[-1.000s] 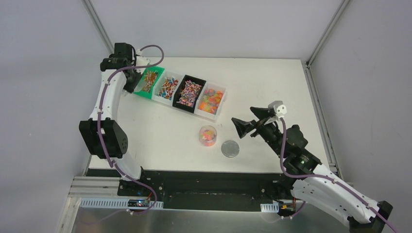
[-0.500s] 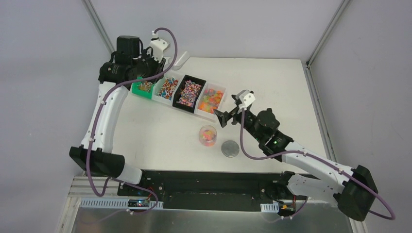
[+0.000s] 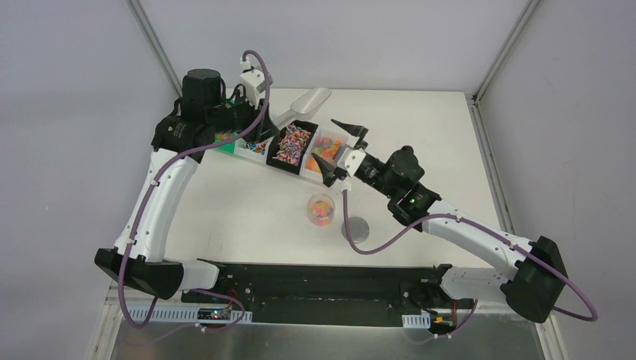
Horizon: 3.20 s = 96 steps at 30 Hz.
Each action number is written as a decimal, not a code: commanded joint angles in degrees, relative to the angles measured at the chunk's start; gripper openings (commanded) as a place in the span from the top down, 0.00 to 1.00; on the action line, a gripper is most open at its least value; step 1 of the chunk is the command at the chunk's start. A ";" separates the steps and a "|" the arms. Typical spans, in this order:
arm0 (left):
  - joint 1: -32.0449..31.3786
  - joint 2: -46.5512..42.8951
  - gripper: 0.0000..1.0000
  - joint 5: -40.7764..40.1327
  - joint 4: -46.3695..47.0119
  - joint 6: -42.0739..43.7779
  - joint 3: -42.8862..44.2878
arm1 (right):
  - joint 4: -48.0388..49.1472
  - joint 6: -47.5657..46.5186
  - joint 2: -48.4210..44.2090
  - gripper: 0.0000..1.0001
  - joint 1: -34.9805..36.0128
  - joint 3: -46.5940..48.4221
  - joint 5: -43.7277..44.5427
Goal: Pack the candies
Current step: Adjust the spatula, then scoop the fake candies from the storage box.
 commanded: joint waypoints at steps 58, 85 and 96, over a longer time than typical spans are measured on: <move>-5.56 -8.22 0.56 -0.95 6.09 -3.80 -11.56 | 14.19 -5.34 18.54 1.00 6.08 6.26 3.01; 4.49 -3.76 1.00 -13.83 6.78 3.25 -8.42 | 16.71 8.61 -1.11 0.00 6.39 -14.06 2.95; 12.95 0.98 1.00 -27.17 12.98 11.87 -5.75 | 8.06 20.78 -21.81 0.00 6.40 -22.30 12.50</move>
